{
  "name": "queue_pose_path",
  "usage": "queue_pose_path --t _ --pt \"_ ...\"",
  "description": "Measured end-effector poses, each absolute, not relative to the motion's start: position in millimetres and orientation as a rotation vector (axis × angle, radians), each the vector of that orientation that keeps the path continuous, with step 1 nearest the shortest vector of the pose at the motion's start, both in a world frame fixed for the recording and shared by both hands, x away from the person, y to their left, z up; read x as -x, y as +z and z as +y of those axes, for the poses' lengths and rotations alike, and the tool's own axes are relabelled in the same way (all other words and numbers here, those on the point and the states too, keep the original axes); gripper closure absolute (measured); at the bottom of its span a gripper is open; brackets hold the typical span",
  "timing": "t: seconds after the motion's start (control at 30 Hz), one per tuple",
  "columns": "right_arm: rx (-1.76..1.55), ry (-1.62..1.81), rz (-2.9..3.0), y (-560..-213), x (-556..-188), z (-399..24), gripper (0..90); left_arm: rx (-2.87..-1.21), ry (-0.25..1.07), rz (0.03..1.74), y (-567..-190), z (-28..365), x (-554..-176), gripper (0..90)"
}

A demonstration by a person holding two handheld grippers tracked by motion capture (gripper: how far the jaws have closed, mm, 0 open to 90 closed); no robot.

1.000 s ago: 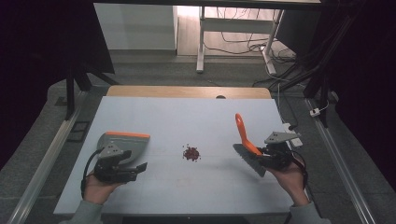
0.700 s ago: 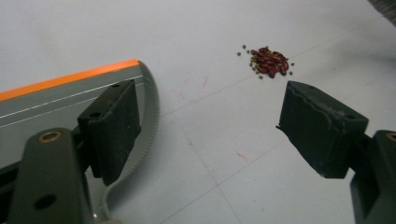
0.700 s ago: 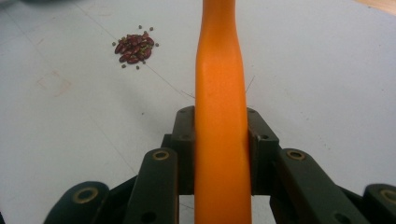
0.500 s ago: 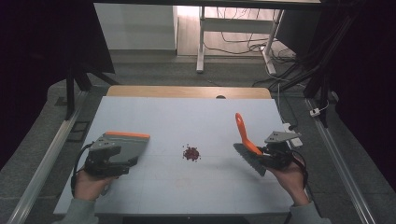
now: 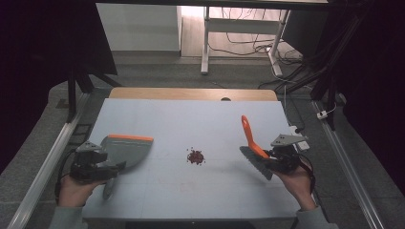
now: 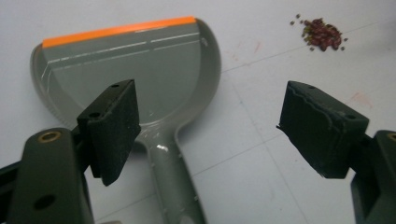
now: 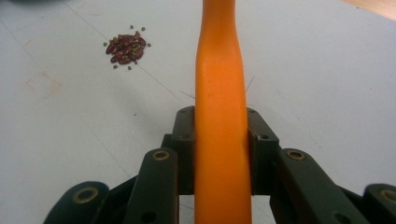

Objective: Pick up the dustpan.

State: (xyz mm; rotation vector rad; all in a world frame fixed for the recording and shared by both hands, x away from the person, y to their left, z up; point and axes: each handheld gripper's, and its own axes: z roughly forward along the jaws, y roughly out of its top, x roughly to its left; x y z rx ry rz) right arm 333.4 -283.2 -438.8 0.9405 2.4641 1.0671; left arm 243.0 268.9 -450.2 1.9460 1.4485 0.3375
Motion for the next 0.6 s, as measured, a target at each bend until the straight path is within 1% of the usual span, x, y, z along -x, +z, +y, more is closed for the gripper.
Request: queue_pose_path --t 0.27,0.4,0.6 --pt "-0.945 1.058 2.466 -440.8 -334.2 -283.4 70.4 -1.943 0.292 1.530 -461.6 287.9 -242.5 21.0" --pt "-0.945 1.042 2.472 -442.9 -334.5 -282.0 70.4 -1.950 0.221 1.544 -471.8 290.2 -245.8 20.2" --pt "-0.945 1.039 2.476 -443.7 -334.5 -281.2 70.4 -1.953 0.175 1.605 -484.4 291.9 -248.3 18.7"
